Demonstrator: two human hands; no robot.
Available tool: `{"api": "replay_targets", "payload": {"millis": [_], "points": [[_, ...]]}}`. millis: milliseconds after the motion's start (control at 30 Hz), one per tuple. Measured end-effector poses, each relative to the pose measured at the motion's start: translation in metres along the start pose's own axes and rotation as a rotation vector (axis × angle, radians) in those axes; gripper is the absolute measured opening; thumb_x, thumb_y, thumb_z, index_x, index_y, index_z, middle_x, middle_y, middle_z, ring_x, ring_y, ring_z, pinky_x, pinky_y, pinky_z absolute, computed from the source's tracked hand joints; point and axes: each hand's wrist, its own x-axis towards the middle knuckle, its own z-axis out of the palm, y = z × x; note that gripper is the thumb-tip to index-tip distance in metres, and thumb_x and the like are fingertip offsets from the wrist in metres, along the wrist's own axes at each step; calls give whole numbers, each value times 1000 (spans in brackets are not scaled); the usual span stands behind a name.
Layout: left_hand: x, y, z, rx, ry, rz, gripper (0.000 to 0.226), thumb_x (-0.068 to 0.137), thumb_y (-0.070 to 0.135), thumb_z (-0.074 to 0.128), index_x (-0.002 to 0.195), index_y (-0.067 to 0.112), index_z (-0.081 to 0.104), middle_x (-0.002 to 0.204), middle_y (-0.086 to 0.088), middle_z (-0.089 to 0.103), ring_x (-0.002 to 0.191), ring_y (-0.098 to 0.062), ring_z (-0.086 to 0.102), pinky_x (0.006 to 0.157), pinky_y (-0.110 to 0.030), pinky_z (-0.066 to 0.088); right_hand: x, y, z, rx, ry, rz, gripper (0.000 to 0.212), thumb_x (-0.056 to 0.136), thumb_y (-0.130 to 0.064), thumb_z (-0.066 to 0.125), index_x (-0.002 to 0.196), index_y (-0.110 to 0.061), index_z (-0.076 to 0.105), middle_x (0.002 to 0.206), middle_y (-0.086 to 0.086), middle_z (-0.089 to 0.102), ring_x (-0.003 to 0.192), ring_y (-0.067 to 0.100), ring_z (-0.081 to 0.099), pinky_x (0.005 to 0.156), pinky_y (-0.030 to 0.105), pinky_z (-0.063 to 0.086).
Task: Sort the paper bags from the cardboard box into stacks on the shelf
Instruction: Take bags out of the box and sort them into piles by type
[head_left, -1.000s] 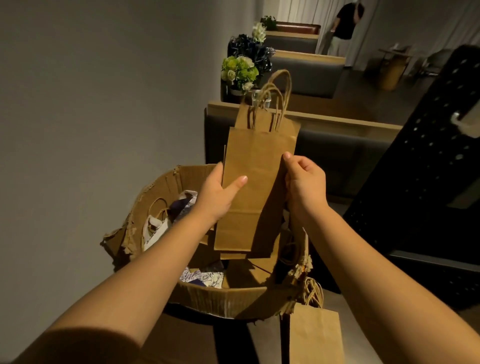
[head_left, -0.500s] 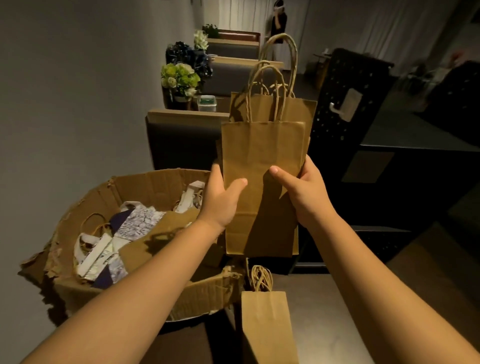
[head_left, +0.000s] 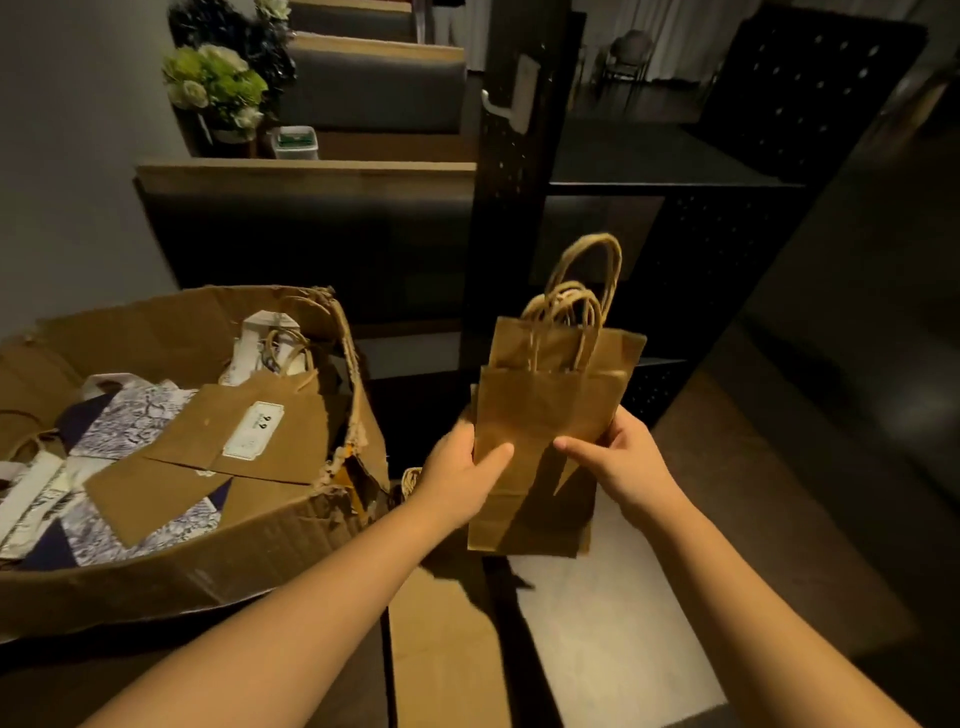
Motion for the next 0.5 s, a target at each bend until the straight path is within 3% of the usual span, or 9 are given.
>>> {"api": "replay_targets", "payload": {"millis": [133, 267, 500], "points": [[-2, -16, 37, 43, -32, -81, 35, 97, 21, 57, 131, 21, 53, 110, 10, 57, 111, -13, 56, 93, -22, 43, -6, 38, -20, -37, 55, 101, 36, 87, -2, 65, 112, -26, 55, 109, -5, 66, 104, 12, 63, 88, 29, 53], [2, -31, 68, 189, -3, -88, 31, 99, 30, 52, 128, 22, 54, 113, 3, 62, 109, -20, 59, 89, -27, 47, -9, 57, -27, -13, 110, 172, 38, 87, -7, 68, 107, -34, 51, 111, -10, 62, 101, 8, 60, 76, 20, 50], [1, -44, 83, 67, -113, -126, 52, 95, 21, 59, 133, 42, 31, 123, 8, 55, 120, -15, 50, 98, -32, 42, -14, 86, -34, 4, 130, 248, 46, 83, 3, 67, 108, -32, 49, 110, -8, 60, 104, 11, 57, 70, 17, 48]]}}
